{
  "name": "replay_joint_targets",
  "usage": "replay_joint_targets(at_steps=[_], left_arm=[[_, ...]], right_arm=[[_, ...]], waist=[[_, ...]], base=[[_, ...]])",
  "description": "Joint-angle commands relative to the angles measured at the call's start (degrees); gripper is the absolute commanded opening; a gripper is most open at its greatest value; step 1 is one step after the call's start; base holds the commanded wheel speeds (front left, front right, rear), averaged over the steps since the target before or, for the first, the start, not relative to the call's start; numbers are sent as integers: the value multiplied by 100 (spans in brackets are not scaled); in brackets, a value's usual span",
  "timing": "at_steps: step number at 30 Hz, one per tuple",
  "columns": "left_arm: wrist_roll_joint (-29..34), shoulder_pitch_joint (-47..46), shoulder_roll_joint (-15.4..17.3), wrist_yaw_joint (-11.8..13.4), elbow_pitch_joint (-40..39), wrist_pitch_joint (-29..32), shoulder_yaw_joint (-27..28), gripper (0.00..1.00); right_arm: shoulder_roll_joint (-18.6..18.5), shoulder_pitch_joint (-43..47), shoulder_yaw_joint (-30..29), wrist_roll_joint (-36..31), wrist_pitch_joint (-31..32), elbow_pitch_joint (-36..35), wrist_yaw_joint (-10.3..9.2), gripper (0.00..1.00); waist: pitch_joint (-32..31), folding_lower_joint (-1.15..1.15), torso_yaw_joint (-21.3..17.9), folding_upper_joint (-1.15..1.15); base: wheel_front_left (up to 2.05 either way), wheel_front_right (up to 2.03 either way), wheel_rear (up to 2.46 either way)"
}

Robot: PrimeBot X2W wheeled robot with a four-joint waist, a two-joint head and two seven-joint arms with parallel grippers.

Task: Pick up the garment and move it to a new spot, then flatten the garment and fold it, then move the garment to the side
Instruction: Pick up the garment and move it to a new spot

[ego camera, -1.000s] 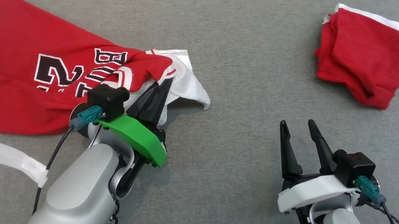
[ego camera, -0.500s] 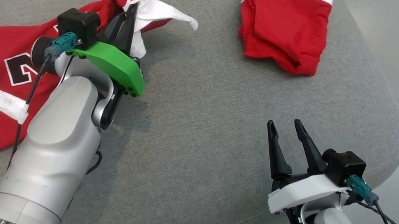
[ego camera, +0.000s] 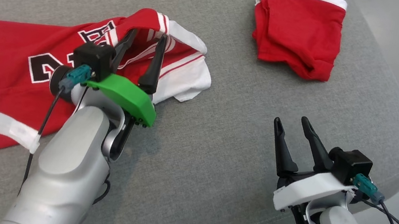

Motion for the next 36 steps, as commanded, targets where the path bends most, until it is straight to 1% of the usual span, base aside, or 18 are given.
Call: replay_joint_targets(at_steps=[1, 5, 7, 12, 16, 17, 21, 27, 29, 33, 36], left_arm=[[169, 201, 21, 24, -68, 0, 76, 100], [451, 727, 86, 105, -298, 1, 597, 100], [644, 1017, 144, 132, -523, 0, 887, 100], [1087, 1887, 160, 172, -1183, 0, 1631, 100], [1388, 2514, 112, 119, -1693, 0, 2176, 100], [1388, 2514, 112, 119, -1693, 0, 2176, 100], [1562, 3119, 59, 86, -2079, 1, 2642, 100], [1733, 3810, 21, 4, -2458, 0, 2972, 100], [1637, 3985, 23, 68, -2541, 0, 3069, 100], [1435, 4337, 18, 193, -2721, 0, 3051, 100], [1398, 4456, 20, 203, -2750, 0, 2964, 100]], right_arm=[[-9, 15, -36, -51, -15, -26, -8, 100], [-8, 82, -83, -98, -15, -15, -8, 100], [-12, 126, -126, -96, -15, -2, -8, 100], [-12, 248, -217, -147, -15, 17, -8, 100], [-10, 325, -301, -176, -15, 33, -8, 100], [-10, 325, -301, -176, -15, 33, -8, 100], [-11, 402, -330, -211, -15, 59, -8, 100], [-12, 546, -345, -233, -15, 91, -8, 100], [-11, 610, -355, -251, -15, 103, -8, 100], [-12, 724, -406, -274, -15, 101, -8, 100], [-8, 762, -429, -293, -15, 110, -8, 100]], waist=[[-270, 0, 417, 0], [-452, 0, 742, 0], [-534, 0, 885, 0], [-752, 0, 1203, 0], [-896, 0, 1384, 0], [-896, 0, 1384, 0], [-1010, 0, 1465, 0], [-1182, 0, 1533, 0], [-1236, 0, 1548, 0], [-1308, 0, 1582, 0], [-1297, 0, 1619, 0]], base=[[0, 0, 0], [0, 0, 0], [0, 0, 0], [0, 0, 0], [0, 0, 0], [0, 0, 0], [0, 0, 0], [0, 0, 0], [0, 0, 0], [0, 0, 0], [0, 0, 0]])
